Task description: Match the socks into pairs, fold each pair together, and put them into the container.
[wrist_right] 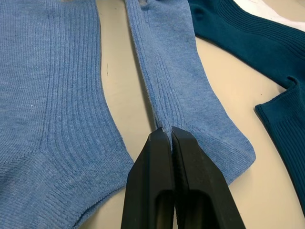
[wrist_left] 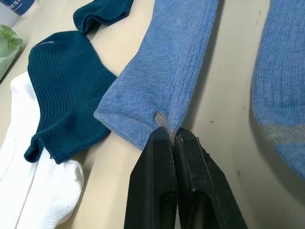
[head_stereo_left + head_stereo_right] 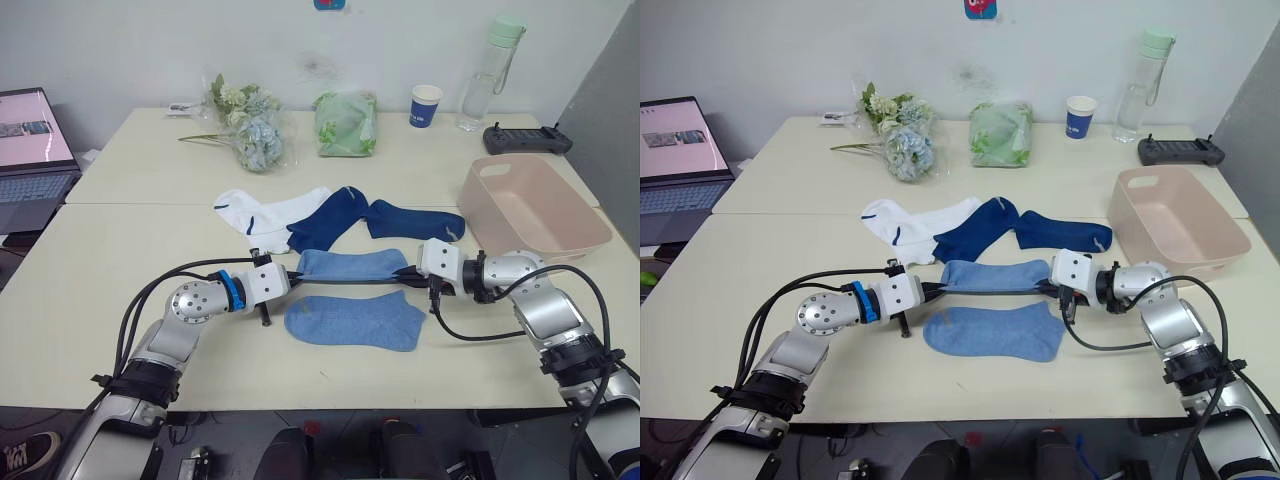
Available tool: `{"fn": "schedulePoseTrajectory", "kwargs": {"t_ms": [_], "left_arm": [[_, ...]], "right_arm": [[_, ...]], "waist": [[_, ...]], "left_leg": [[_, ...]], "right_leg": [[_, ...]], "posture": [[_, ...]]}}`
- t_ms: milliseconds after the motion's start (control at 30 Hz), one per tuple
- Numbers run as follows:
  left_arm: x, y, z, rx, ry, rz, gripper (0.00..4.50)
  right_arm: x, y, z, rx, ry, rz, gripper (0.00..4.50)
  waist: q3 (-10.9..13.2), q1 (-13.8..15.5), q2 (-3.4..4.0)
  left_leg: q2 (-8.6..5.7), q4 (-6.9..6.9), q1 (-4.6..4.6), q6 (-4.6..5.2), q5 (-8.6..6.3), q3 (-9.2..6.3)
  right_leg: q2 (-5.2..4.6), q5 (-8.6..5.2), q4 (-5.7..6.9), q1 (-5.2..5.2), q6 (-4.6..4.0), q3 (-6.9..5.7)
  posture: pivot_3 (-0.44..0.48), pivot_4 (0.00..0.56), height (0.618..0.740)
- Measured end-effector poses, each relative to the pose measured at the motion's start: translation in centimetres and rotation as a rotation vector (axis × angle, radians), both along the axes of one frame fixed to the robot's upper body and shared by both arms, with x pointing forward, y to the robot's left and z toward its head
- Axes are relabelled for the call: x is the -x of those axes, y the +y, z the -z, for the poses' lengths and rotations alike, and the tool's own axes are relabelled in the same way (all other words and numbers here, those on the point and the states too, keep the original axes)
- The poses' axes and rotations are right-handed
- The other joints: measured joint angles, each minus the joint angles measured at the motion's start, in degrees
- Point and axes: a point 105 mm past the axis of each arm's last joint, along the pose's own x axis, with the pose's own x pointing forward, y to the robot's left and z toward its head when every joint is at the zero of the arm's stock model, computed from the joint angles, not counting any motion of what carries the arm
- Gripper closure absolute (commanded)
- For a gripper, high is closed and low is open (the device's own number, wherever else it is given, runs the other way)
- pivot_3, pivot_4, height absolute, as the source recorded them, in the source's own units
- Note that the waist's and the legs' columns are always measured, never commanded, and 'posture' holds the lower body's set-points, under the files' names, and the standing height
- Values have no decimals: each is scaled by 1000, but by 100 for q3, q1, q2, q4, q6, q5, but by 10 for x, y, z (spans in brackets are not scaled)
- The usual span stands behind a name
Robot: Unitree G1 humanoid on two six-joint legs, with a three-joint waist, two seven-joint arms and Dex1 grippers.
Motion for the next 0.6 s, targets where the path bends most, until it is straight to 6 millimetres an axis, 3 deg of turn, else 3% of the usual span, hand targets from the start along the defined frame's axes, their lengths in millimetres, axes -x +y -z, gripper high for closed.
{"fn": "schedulePoseTrajectory", "kwargs": {"t_ms": [233,333,500,600], "left_arm": [[-1,0,-1,5,-8,-6,4479],[-1,0,0,14,-1,-9,3831],[-1,1,-1,26,-7,-19,2253],[0,3,-3,19,-24,-18,2253]], "right_arm": [[0,1,0,-7,1,-2,4500],[0,1,-1,-11,2,-4,4500],[0,2,-1,-13,0,-5,4500],[0,2,-1,-13,1,-6,4500]], "waist": [[0,0,0],[0,1,0],[0,2,0],[0,0,0]], "left_leg": [[0,0,0,0,0,0],[0,1,-1,0,0,0],[0,0,-1,0,0,-1],[0,0,0,0,0,1]], "right_leg": [[0,0,0,0,0,0],[0,0,0,0,0,0],[0,0,0,0,0,0],[0,0,0,0,0,2]], "posture": [[0,150,740],[0,150,740],[0,150,740],[0,150,740]]}}
